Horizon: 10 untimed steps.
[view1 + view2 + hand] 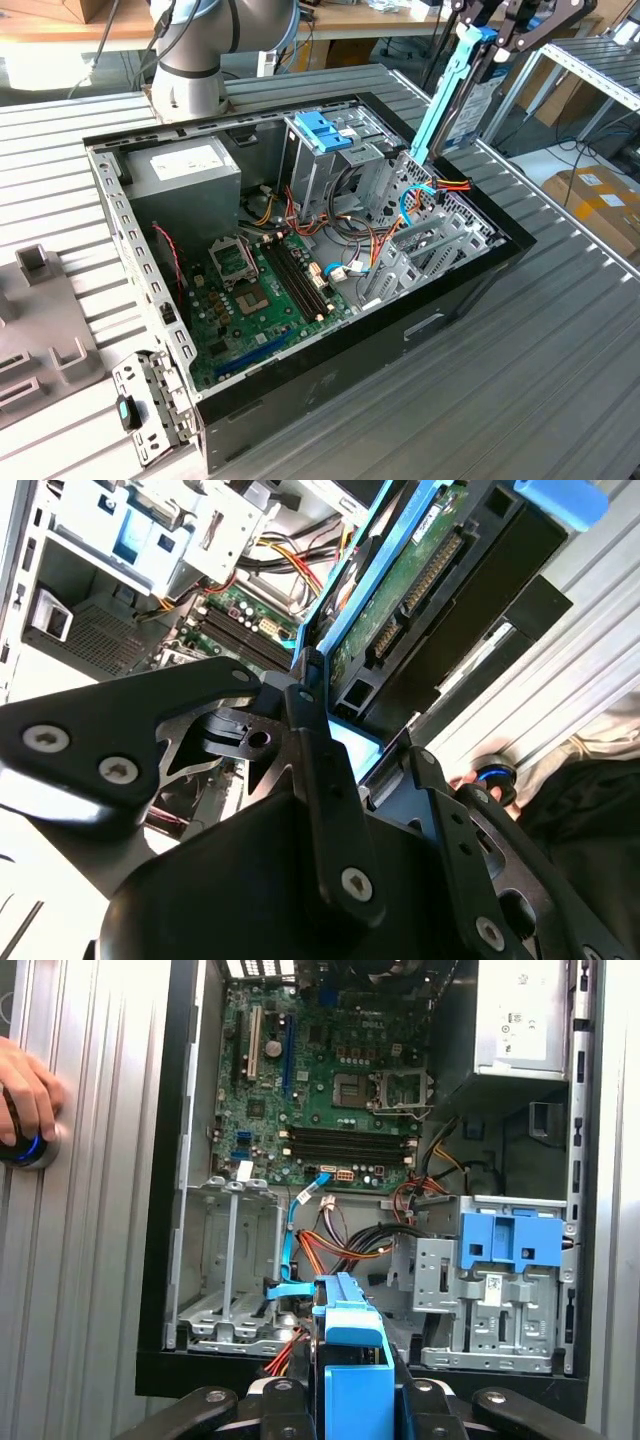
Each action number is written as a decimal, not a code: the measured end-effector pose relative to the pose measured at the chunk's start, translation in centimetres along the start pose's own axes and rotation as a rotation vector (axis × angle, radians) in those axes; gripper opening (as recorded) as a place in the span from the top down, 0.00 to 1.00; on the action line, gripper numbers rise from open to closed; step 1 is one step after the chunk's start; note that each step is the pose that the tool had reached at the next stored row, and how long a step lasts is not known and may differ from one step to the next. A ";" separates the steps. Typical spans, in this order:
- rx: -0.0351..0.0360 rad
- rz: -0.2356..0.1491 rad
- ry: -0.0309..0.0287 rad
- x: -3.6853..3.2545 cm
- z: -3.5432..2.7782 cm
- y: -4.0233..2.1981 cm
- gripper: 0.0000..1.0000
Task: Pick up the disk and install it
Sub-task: 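Pick up the disk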
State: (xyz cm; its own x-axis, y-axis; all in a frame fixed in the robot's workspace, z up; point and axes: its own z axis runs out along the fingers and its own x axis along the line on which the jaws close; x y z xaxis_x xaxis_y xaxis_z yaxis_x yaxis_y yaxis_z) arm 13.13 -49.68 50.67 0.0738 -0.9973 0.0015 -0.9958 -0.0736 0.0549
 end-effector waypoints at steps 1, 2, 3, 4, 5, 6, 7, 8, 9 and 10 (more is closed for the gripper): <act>0.0000 0.000 0.0000 0.13 0.00 0.01 0.63; 0.0000 0.000 -0.0002 0.30 0.01 0.02 0.63; 0.0000 0.000 -0.0001 0.42 0.01 0.03 0.63; 0.0000 0.000 -0.0001 0.52 0.01 0.04 0.63; 0.0000 0.000 -0.0001 0.69 0.01 0.05 0.63; 0.0000 0.000 -0.0001 0.77 0.01 0.05 0.63; 0.0000 0.000 -0.0001 0.84 0.01 0.06 0.63; 0.0000 0.000 -0.0001 0.97 0.01 0.07 0.63; 0.0000 0.000 -0.0002 1.06 0.02 0.07 0.63; 0.0000 0.000 -0.0001 1.13 0.01 0.07 0.63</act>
State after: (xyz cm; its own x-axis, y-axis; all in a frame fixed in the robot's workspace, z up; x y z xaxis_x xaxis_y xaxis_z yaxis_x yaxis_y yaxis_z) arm 13.14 -50.81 50.66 0.0738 -0.9973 0.0014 -0.9958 -0.0736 0.0549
